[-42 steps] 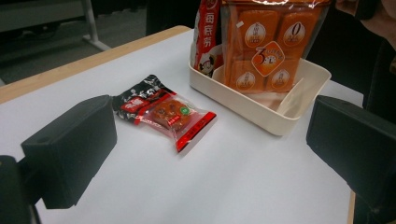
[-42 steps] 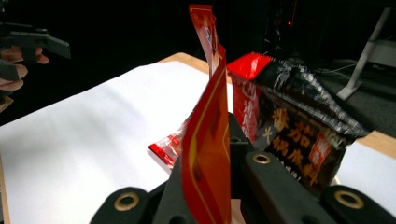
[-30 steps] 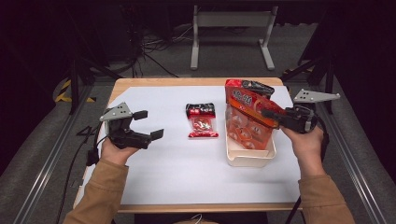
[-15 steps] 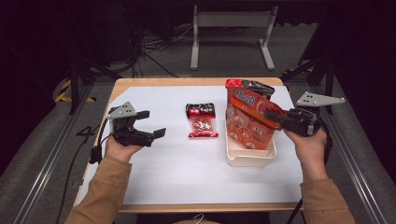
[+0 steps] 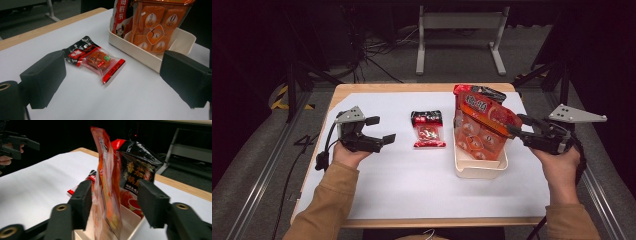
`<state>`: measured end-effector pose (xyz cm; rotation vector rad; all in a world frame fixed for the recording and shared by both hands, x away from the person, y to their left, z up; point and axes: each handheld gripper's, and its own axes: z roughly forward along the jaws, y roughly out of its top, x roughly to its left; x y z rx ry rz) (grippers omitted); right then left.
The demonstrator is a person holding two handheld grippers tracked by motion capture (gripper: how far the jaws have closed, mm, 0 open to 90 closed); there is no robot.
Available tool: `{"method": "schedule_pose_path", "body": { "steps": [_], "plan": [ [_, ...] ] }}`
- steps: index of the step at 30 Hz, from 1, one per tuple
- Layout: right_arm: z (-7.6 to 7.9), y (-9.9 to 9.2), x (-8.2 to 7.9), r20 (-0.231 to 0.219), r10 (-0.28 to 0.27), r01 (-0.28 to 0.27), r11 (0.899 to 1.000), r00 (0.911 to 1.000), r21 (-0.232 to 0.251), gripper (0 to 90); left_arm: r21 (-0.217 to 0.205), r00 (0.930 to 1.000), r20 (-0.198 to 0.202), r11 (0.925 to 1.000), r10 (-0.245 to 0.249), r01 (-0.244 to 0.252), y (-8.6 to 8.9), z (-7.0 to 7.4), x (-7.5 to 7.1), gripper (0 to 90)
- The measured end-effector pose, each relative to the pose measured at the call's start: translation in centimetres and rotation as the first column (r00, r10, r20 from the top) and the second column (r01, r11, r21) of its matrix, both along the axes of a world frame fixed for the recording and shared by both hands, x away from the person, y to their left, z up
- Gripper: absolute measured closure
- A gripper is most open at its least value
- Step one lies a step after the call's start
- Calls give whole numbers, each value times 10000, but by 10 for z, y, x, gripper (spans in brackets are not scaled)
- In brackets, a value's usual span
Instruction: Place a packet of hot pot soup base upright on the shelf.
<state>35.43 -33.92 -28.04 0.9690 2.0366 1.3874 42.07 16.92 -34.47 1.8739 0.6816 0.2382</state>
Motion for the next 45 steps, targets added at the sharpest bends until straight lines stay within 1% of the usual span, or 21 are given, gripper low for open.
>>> {"method": "schedule_pose_path", "body": {
  "steps": [5,6,9,11,14,16,18,19,22,27,29,31,32,34,36,37,39,41,43,44,45],
  "plan": [
    [-3,-8,-11,90,-287,289,9994,9995,-164,371,-39,9999,131,10000,80,-79,-3,0,1,67],
    [-3,-10,-13,103,-341,343,9992,9994,-207,364,38,9996,249,9999,123,-124,-4,0,2,67],
    [-6,-14,-17,156,-420,423,9989,9990,-202,338,-14,9998,149,9999,157,-156,-5,-1,3,70],
    [-10,-17,-19,79,-446,447,9989,9990,-103,320,-146,10000,71,9999,23,-22,-6,-1,4,75],
    [-18,-22,-24,96,-454,456,9989,9989,-141,301,-118,9999,123,9999,-10,11,-10,1,4,75],
    [-23,-24,-26,212,-466,467,9989,9987,-27,298,-102,9999,159,9999,-42,43,-11,3,4,75],
    [-26,-25,-24,28,-427,427,9988,9991,-218,293,3,9998,210,10000,9,-9,-15,4,7,75],
    [-27,-25,-24,70,-570,572,9975,9984,-425,293,50,9999,154,10000,40,-41,-16,5,9,72],
    [-30,-28,-23,88,-610,613,9973,9981,-415,293,96,9999,34,9999,103,-103,-20,6,16,68],
    [-39,-35,-17,-69,-765,763,9967,9970,-265,293,222,9988,229,9987,443,-448,-27,8,29,78],
    [-41,-36,-16,-98,-790,787,9966,9968,-233,293,171,9984,235,9985,523,-527,-29,7,33,89],
    [-45,-39,-13,-167,-800,798,9967,9967,-156,293,192,9970,238,9971,735,-740,-32,5,43,94],
    [-47,-40,-12,-128,-822,819,9964,9965,-197,293,164,9967,251,9969,767,-771,-33,4,48,98],
    [-49,-43,-10,-184,-831,830,9965,9964,-82,293,109,9962,309,9965,820,-824,-36,2,56,105],
    [-52,-45,-9,-149,-845,845,9964,9963,-23,293,161,9947,425,9954,935,-942,-38,0,63,107],
    [-53,-47,-8,-179,-857,856,9963,9962,-25,293,195,9943,385,9947,997,-1005,-40,-1,68,109],
    [-57,-50,-5,-250,-879,880,9961,9958,21,293,204,9945,314,9947,1000,-1007,-41,-2,76,113],
    [-60,-51,-4,-311,-904,905,9959,9954,5,293,212,9942,354,9945,1014,-1022,-42,-4,84,112],
    [-61,-51,-3,-320,-936,935,9956,9951,-22,293,271,9945,271,9945,1009,-1016,-44,-6,90,108],
    [-62,-51,-2,-312,-936,936,9956,9951,-9,293,358,9946,268,9942,1007,-1016,-44,-7,93,107],
    [-64,-51,-2,-266,-918,918,9958,9954,-11,293,343,9940,289,9937,1054,-1063,-45,-9,96,106]
  ]
}}
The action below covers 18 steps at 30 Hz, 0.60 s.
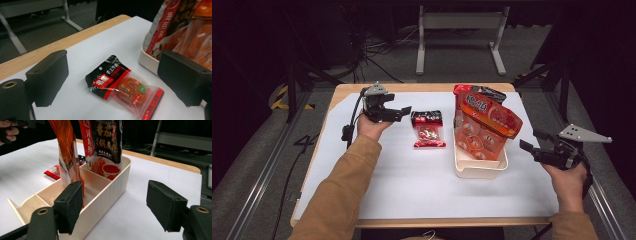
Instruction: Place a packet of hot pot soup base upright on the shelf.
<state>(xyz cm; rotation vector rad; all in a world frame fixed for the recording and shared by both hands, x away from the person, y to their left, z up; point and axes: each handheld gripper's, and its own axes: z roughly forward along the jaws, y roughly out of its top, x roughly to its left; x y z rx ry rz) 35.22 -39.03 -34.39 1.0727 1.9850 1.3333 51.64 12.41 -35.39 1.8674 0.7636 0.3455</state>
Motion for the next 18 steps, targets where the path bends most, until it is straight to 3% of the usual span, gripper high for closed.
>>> {"method": "schedule_pose_path", "body": {
  "steps": [8,16,18],
  "plan": [
    [-15,3,0,68,71,-70,9999,10000,-100,291,-50,9998,-160,9999,-92,91,-7,-14,13,106],
    [-21,-2,-10,11,-69,69,9998,10000,-196,291,-445,9962,-872,9989,73,-112,-17,-35,30,98],
    [-24,-4,-12,-12,-136,136,9999,9999,-51,291,-299,9958,-909,9995,95,-123,-20,-39,33,98]
  ]
}}
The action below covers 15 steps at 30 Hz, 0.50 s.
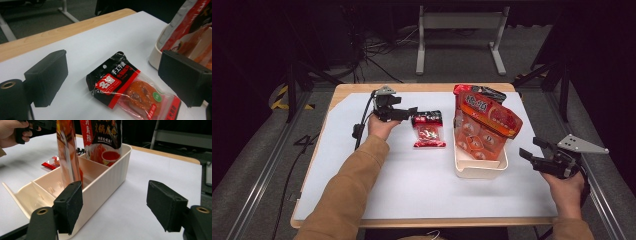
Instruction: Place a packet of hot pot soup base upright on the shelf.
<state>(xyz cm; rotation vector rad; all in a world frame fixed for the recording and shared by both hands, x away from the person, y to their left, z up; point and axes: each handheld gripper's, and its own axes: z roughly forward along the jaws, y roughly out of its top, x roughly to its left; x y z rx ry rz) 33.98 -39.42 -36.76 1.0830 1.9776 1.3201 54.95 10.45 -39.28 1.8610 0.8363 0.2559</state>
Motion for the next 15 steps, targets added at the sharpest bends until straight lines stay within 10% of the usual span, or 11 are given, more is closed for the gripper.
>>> {"method": "schedule_pose_path", "body": {
  "steps": [15],
  "plan": [
    [-12,-6,-7,-466,-175,165,9997,9988,-199,290,968,9964,-622,9940,578,-517,-24,-22,18,134]
  ]
}}
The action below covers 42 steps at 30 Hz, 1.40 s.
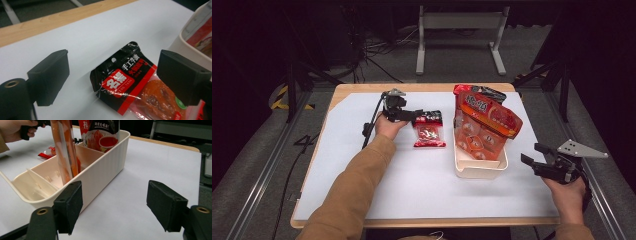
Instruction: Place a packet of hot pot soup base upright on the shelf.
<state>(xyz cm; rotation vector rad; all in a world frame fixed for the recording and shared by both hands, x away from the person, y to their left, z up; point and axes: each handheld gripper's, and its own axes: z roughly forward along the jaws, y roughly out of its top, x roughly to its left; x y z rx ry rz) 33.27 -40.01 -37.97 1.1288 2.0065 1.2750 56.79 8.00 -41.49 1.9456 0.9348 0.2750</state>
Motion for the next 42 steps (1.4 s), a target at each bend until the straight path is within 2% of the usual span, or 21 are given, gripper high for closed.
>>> {"method": "schedule_pose_path", "body": {
  "steps": [3,7,9,12,17,25,34,36,42],
  "plan": [
    [0,1,0,-14,99,-99,9999,9999,-29,291,253,9995,-207,9994,226,-221,-3,-6,4,149],
    [-1,2,0,-81,130,-131,9999,9999,-38,291,285,9987,-363,9990,346,-335,-3,-11,8,156],
    [-1,3,0,-84,168,-168,9998,9998,-79,291,204,9986,-436,9994,285,-276,-2,-14,10,164],
    [-1,3,0,-110,214,-215,9997,9997,-103,291,311,9988,-428,9992,247,-234,-2,-18,12,167],
    [0,5,0,-84,321,-322,9995,9994,-77,290,237,9973,-719,9996,160,-143,-1,-25,15,185],
    [-2,6,1,-279,357,-359,9993,9990,-81,287,163,9928,-1184,9997,-181,202,-6,-32,16,184],
    [-2,8,2,-314,418,-419,9991,9986,-22,284,153,9900,-1356,9990,-385,410,-8,-34,15,274],
    [-2,8,2,-331,443,-444,9990,9985,-14,283,285,9894,-1403,9987,-388,432,-9,-34,15,306],
    [-2,7,3,-344,469,-468,9989,9983,24,282,282,9884,-1467,9986,-405,451,-10,-35,15,429]
  ]
}}
